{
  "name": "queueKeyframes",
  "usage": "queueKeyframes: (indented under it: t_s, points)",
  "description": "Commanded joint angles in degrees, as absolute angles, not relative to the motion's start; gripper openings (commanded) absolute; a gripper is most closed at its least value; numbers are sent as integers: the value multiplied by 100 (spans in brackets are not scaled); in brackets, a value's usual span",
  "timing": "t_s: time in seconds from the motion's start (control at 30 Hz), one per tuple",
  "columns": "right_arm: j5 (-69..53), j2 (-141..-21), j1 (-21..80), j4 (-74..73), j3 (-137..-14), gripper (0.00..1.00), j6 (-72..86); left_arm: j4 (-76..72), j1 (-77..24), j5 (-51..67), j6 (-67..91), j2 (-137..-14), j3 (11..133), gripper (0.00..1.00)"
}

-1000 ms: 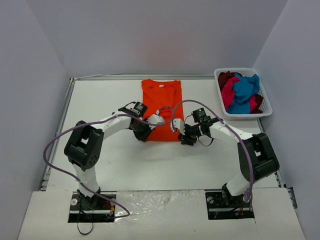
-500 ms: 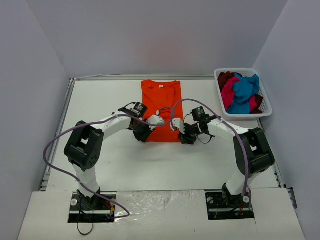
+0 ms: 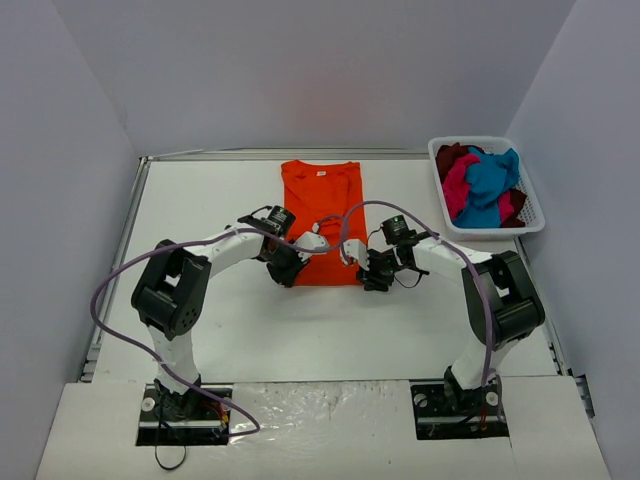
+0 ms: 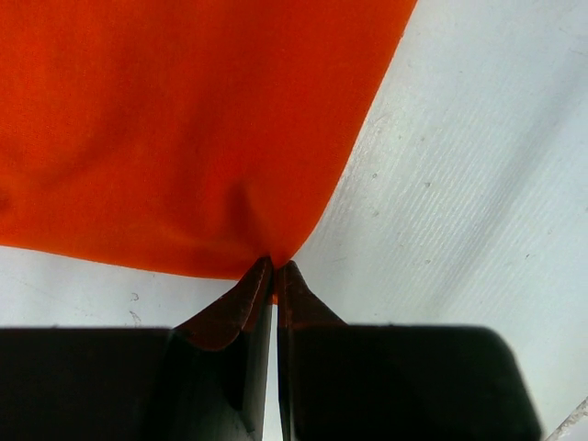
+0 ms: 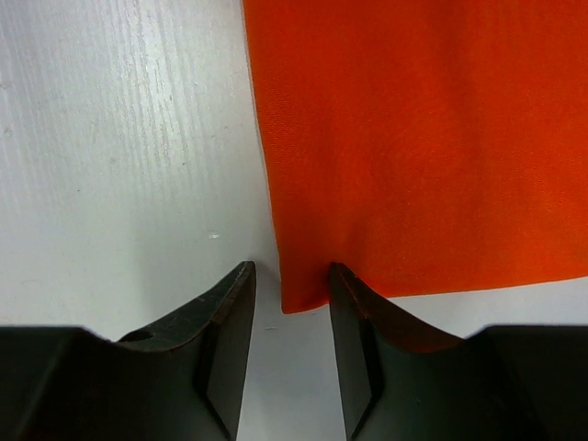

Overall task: Fold and stack the t-shirts
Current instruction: Grab one side of the 2/3 rectangular tshirt with both arms, then fold the long partially folded tshirt into a neat square

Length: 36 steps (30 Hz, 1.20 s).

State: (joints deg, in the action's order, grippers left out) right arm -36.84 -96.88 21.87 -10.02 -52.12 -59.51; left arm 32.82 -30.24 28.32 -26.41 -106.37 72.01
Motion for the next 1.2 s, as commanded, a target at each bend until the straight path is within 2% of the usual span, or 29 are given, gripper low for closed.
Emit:
queueKeyframes:
  t_s: [0.0,0.1,0.2,0.3,0.33,0.7,1.0,1.17]
  points:
    - [-3490,-9791,2259,-1038,-5150,34,-5977,3507,-2979,3050,-2681,-10617,7444,2]
    - [-3332,-9844,2329,-958,-5080,31,-5898,3498,-2962,3085,-2689,-10635,7444,2]
    - [-3147,-9931,2382,-853,-5071,24,-5819,3498,-2953,3129,-2698,-10652,7453,2]
    - [-3085,-9993,2399,-861,-5097,2,-5748,3507,-2953,3173,-2689,-10652,7462,2]
    - [-3085,-9984,2391,-861,-5106,0,-5731,3507,-2953,3173,-2689,-10644,7462,2]
    - [-3226,-9238,2513,-1845,-5291,0,-5739,4016,-2909,3295,-2918,-10266,7585,3]
    - [-3445,-8044,2742,-2943,-5335,0,-5660,4974,-2918,3989,-3480,-9484,7339,2]
    - [-3612,-7525,2769,-3594,-5484,0,-5678,6071,-2927,4771,-4181,-9053,7374,2]
